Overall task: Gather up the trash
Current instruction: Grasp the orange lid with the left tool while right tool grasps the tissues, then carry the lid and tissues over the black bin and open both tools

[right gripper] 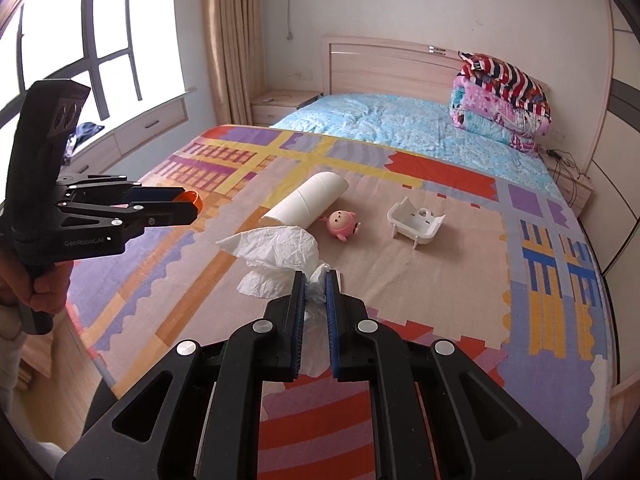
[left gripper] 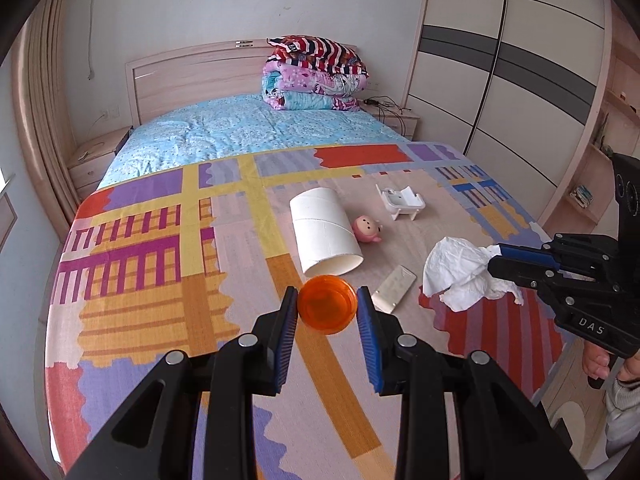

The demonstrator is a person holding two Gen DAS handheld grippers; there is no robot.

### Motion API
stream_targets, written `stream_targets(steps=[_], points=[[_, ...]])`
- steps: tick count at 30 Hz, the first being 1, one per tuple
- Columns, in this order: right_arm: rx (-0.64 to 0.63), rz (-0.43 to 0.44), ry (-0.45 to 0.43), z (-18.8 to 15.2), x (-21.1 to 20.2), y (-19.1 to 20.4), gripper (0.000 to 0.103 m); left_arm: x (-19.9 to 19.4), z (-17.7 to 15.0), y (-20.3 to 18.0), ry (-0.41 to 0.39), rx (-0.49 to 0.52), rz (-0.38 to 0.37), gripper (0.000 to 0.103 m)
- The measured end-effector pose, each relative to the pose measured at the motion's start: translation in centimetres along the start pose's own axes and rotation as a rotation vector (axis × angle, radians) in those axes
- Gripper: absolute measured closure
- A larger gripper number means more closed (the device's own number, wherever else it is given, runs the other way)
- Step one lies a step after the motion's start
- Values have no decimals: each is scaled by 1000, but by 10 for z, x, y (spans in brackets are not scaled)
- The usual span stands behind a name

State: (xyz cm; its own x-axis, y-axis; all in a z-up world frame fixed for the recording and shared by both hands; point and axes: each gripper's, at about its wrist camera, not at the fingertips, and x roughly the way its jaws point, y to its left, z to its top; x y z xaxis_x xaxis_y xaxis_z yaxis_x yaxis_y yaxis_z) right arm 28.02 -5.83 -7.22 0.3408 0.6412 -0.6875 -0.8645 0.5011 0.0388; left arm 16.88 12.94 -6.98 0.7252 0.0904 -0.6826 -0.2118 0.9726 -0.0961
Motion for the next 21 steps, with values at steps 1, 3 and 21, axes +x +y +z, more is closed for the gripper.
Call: stream_targets(steps=[1, 3, 21], points=[[-1, 7, 0, -4, -3, 1, 92, -5, -4, -2, -4, -1, -1, 74], [1, 10, 5, -12, -8, 2, 92, -14, -12, -11, -5, 11, 1, 74], [-9, 66, 23, -83, -55, 33, 92, -64, -84, -71, -34, -9, -103, 74]])
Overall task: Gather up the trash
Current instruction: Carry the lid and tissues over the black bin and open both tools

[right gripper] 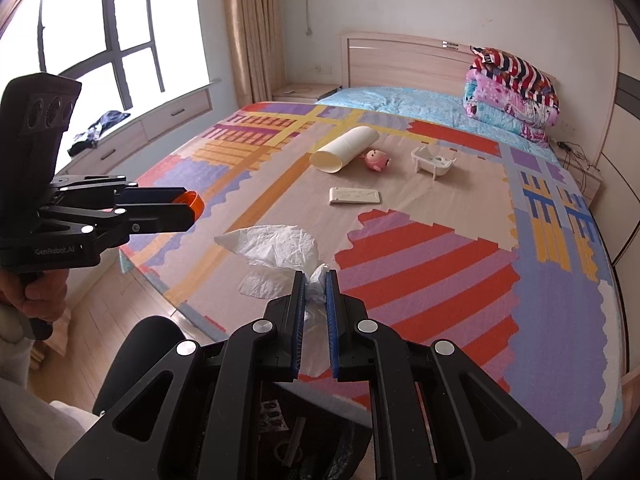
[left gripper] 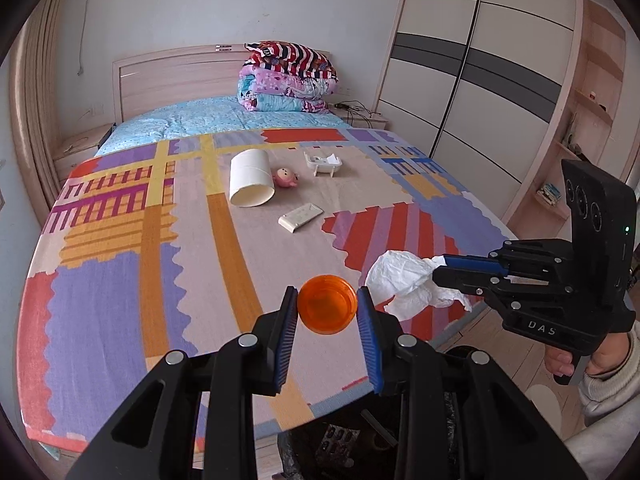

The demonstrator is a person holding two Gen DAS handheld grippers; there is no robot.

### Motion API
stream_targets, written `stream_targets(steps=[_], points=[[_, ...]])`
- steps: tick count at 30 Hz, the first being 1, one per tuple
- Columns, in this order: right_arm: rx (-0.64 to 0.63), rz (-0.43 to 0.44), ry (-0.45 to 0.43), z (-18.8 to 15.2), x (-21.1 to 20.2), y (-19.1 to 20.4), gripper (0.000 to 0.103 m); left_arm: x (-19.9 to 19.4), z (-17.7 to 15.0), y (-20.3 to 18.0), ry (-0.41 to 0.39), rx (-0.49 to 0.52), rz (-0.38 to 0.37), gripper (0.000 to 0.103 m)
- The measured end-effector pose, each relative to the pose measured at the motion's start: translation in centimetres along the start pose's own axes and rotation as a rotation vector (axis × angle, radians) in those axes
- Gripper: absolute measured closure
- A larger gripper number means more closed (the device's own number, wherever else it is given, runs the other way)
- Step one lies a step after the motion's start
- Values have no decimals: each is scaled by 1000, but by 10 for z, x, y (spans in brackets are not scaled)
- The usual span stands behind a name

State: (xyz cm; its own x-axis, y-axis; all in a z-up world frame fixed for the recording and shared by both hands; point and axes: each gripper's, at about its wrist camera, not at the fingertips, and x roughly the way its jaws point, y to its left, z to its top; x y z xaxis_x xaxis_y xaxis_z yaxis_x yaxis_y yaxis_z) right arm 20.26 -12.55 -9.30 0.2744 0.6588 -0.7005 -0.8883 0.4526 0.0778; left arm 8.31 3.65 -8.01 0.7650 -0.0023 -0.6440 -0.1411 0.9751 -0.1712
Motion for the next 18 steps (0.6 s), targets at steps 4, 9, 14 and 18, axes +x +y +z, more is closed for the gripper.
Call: stream_targets(steps=[4, 9, 14, 18], points=[[-8, 15, 33, -17, -2, 7, 92, -4, -16, -4, 7, -12, -28, 74], [9, 27, 65, -40, -5, 14, 92, 1, -34, -5, 47, -13, -18, 74], [-6, 40, 103, -59, -7, 23, 92, 1, -55, -13, 80, 5, -43, 74], [11, 52, 143, -72, -1, 23, 92, 10, -72, -19, 127, -8, -77, 74]])
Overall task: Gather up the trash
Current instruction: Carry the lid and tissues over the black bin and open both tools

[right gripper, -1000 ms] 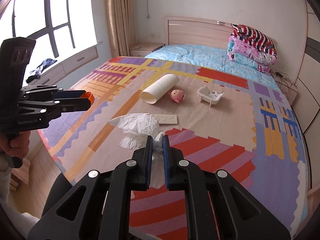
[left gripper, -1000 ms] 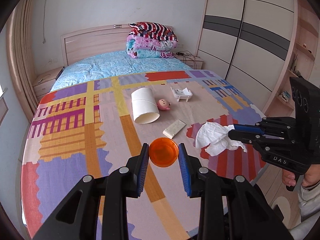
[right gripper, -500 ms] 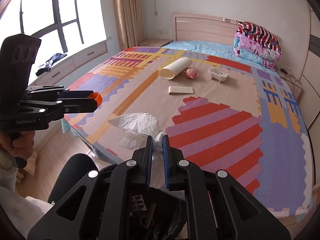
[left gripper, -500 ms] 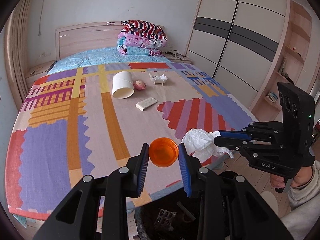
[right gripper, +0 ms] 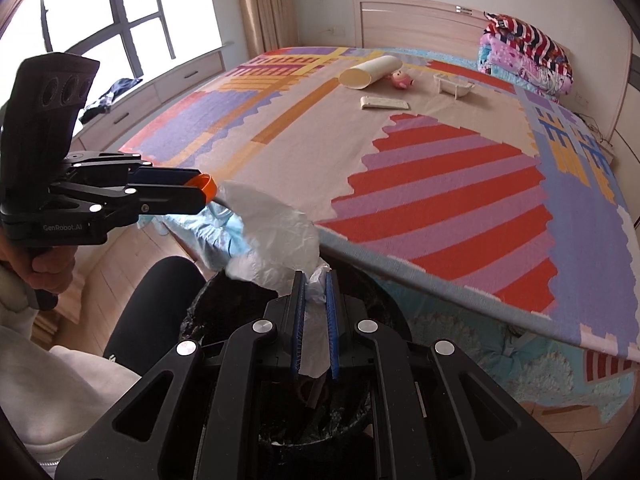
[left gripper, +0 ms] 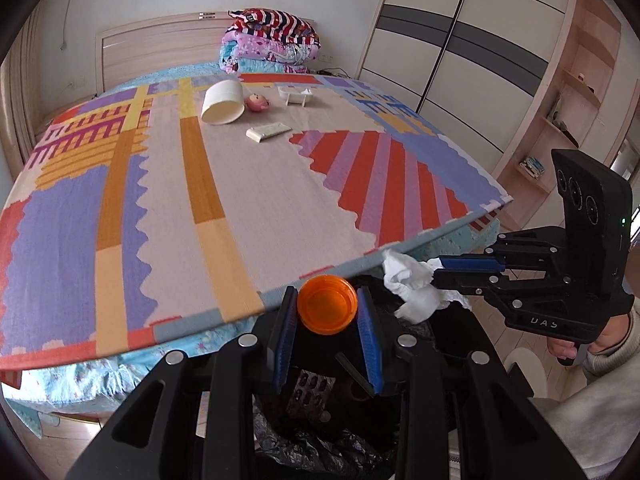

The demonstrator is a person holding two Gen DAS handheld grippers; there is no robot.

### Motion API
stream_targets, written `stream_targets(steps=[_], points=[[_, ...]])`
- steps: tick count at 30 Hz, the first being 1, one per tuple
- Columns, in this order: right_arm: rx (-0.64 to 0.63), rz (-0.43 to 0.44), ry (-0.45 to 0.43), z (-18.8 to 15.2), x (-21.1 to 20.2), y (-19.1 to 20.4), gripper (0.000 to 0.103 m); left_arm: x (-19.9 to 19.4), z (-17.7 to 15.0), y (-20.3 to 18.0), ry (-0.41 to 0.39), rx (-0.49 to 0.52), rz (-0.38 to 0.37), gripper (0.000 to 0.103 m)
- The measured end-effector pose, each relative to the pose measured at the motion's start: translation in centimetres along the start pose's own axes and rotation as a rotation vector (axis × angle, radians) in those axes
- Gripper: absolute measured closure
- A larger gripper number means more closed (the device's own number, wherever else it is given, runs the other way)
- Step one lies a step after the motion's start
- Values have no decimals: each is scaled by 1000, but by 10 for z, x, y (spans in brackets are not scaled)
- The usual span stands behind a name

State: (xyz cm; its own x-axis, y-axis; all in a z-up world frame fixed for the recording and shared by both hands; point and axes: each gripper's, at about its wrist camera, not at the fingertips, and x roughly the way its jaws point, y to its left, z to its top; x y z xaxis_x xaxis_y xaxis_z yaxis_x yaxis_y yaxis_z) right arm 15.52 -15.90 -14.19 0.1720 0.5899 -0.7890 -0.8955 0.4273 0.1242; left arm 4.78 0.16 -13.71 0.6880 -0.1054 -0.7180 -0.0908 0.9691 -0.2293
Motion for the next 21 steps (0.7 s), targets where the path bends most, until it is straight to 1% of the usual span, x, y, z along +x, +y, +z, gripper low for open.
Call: stream_targets(steps=[4, 12, 21], points=[[8, 5, 48, -13, 14, 0, 92, 16, -16, -5, 54, 2, -15, 74], [44, 12, 137, -35, 47, -5, 92, 57, -44, -2, 169, -23, -23, 74], [62, 16, 222, -51, 79, -4, 92, 94, -69, 6, 278, -55, -11, 74]])
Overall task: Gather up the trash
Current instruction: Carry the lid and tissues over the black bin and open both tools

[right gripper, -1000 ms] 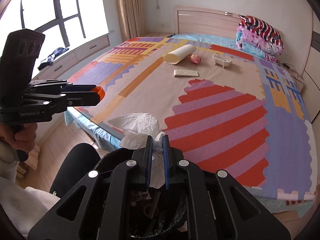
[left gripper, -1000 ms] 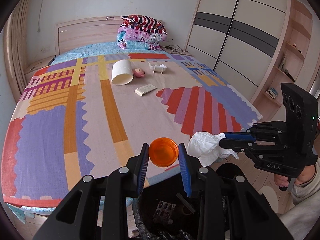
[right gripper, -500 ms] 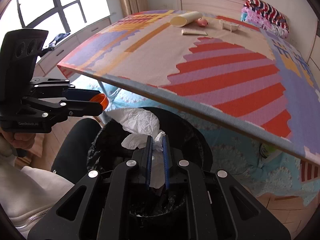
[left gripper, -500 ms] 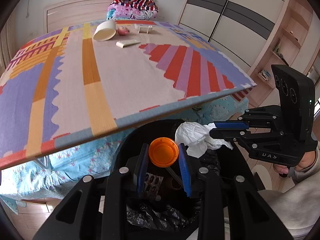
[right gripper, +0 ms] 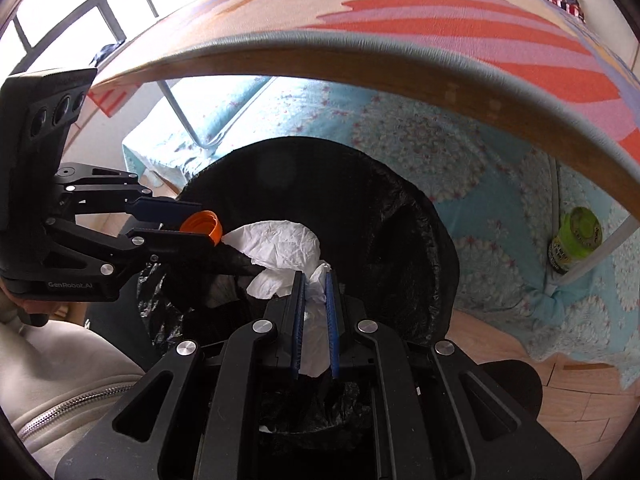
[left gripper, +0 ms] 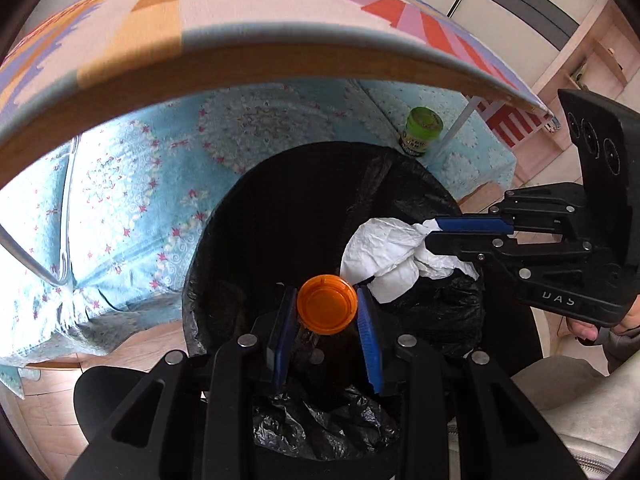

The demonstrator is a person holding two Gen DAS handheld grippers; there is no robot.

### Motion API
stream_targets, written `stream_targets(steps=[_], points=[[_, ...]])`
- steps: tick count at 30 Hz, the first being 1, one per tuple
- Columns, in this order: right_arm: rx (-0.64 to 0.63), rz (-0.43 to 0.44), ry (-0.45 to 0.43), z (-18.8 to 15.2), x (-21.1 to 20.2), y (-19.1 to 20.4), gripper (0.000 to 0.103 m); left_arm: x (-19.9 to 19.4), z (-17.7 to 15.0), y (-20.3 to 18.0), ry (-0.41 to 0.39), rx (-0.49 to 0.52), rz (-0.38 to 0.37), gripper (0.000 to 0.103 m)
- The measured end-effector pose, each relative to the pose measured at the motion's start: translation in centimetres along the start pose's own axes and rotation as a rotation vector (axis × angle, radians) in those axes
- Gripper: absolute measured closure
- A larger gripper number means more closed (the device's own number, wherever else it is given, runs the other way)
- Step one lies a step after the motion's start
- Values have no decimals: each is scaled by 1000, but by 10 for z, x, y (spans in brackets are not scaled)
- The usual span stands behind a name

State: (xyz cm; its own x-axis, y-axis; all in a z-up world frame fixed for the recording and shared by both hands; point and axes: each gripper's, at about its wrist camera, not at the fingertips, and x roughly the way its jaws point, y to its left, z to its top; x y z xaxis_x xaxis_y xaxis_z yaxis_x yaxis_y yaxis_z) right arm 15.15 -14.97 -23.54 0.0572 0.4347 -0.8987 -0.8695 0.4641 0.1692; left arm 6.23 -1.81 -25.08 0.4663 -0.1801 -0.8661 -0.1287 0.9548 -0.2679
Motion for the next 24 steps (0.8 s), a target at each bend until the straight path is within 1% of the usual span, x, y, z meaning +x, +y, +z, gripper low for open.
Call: stream_targets(steps=[3, 8, 11, 13, 14, 15, 16, 17, 20, 24], points=[[13, -8, 18, -2, 6, -2, 92, 8, -2, 1, 28, -22, -14, 74], [11, -1, 39, -4, 11, -2, 92, 12, -3, -4, 41, -21, -15, 74], [21, 4, 36, -3, 10, -2, 91, 14, -1, -5, 49, -32, -10, 74], [22, 5, 35, -3, 10, -2, 89, 15, 0, -4, 55, -44, -12, 74], [20, 4, 36, -3, 13, -4, 83, 14, 0, -4, 57, -46, -13, 71], [18, 1, 37, -2, 13, -4, 76, 14, 0, -4, 58, -44, -9, 62], [18, -4, 37, -2, 13, -4, 73, 13, 0, -5, 56, -36, 1, 50], [19, -13, 40, -2, 14, -4, 72, 12, 0, -7, 46, -25, 10, 48], [24, -18, 37, -1, 12, -4, 72, 10, -2, -7, 33, -23, -14, 48], [24, -26, 19, 0, 5, -5, 72, 7, -1, -7, 24, -29, -6, 48]])
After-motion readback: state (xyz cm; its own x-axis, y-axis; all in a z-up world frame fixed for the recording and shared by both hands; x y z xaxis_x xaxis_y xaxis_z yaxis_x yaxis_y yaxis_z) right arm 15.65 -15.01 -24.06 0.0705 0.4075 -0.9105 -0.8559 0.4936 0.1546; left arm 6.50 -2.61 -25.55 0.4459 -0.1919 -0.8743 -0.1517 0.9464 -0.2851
